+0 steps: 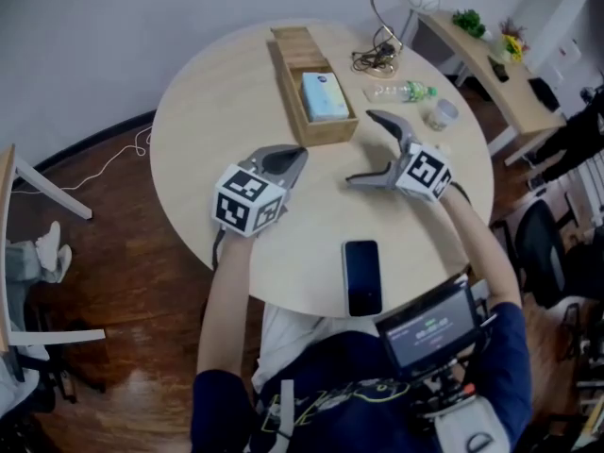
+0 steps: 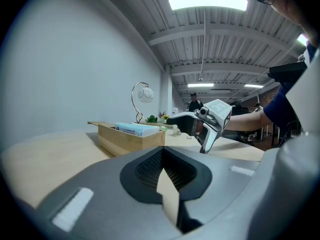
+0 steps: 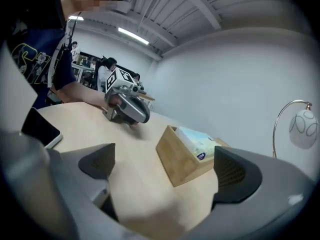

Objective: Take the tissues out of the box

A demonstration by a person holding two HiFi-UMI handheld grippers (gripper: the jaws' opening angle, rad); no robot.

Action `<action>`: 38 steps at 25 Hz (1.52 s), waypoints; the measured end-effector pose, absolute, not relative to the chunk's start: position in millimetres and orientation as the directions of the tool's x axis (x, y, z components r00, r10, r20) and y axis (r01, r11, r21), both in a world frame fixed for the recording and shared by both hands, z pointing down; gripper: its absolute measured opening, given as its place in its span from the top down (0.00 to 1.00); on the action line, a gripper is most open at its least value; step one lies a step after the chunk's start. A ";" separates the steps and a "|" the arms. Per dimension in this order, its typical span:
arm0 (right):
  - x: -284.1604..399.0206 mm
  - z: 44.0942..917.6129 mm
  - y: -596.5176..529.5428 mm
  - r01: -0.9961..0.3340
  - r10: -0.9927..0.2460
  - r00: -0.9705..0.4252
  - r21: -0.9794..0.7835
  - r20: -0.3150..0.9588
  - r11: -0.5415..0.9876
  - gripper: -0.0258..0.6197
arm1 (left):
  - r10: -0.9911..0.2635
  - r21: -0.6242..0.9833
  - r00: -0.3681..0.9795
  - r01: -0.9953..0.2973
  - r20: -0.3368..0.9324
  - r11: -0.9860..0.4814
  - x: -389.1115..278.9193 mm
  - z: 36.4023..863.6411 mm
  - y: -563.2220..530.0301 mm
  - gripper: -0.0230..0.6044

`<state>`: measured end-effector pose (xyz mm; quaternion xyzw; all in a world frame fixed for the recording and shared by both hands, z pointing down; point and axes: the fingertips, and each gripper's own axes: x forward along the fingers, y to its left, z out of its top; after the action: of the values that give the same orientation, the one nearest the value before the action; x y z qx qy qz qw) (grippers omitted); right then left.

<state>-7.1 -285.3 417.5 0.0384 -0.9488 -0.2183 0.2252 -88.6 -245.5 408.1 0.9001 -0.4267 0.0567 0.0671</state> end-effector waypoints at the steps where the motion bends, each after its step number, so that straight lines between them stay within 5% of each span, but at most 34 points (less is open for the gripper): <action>1: -8.5 413.7 -285.6 0.027 -0.175 -0.894 0.440 0.413 0.898 0.05 | -0.760 0.073 0.630 -0.775 0.158 -0.627 -88.9 407.7 -245.5 0.96; 14: -40.7 378.7 -337.5 0.254 -0.069 -0.666 0.314 0.743 0.915 0.05 | -0.759 0.077 0.632 -0.774 0.156 -0.629 -89.8 407.3 -245.9 0.96; 24: -82.0 390.4 -371.2 0.374 -0.068 -0.452 0.259 0.889 0.890 0.05 | -0.759 0.077 0.632 -0.774 0.157 -0.628 -88.9 408.7 -247.0 0.96; 38: -99.5 409.6 -381.9 0.381 -0.027 -0.143 0.080 0.989 0.921 0.05 | -0.757 0.072 0.633 -0.772 0.161 -0.631 -89.2 408.7 -246.2 0.96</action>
<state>-99.5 -381.9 409.6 -0.1200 -0.7392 -0.1585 0.6435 -89.2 -246.2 408.7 0.9012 -0.4243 0.0578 0.0670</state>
